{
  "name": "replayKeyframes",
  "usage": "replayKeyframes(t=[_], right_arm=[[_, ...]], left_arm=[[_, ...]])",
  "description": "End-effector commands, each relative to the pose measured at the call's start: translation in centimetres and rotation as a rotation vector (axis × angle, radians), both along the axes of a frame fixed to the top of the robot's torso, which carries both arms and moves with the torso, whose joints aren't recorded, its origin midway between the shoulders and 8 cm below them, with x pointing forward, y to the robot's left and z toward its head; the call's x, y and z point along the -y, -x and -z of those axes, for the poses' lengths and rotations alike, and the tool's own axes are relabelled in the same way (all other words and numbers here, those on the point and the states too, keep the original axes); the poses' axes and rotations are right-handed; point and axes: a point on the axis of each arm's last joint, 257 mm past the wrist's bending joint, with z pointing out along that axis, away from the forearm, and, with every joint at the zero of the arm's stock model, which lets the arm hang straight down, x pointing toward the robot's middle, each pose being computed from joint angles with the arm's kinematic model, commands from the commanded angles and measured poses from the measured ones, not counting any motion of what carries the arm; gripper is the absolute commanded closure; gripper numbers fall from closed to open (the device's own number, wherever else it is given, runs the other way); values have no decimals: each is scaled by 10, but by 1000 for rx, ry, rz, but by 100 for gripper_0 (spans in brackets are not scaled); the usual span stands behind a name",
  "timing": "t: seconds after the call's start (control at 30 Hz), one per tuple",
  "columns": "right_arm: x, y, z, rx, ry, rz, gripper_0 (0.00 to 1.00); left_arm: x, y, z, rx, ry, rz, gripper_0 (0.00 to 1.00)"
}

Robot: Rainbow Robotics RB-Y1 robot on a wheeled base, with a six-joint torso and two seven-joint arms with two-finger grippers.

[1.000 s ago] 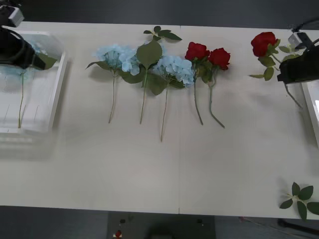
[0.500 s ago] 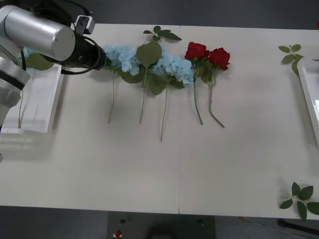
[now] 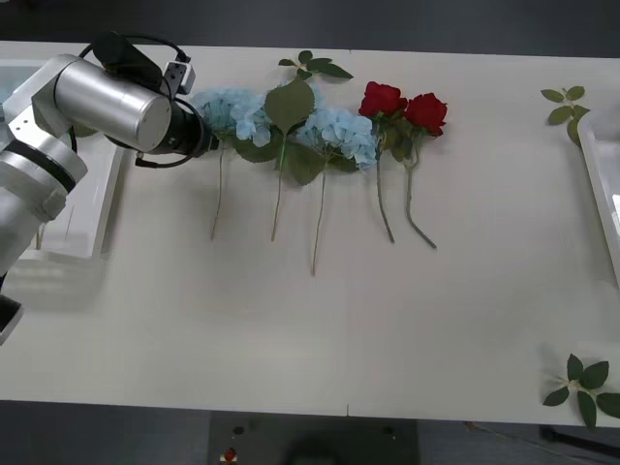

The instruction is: Put the red flowers into the right box and the blue flowers into the left box

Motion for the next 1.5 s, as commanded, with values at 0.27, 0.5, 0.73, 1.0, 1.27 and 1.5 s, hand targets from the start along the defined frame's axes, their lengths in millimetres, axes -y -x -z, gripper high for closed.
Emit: replayKeyframes(t=[0.27,0.5,0.73,1.0,1.27,1.5], right_arm=[[21,-24,34,50,170,-31,100],[27,-21,33,34,196,-30,100],[22,-23,35,42,178,-34,32],[12,-23,39,33,132,-36,32],[-40,-25,25,-13,-43,-82,32],[-109,-23,-19,-89,-177,-188,32]], left_arm=[[29,-33,-19,106,24,9,0],[40,-33,0,105,25,21,0],[47,-24,21,76,-26,49,0],[58,-18,39,80,-25,46,0],[59,-16,45,85,-41,50,0],[58,-17,45,90,-51,51,100]])
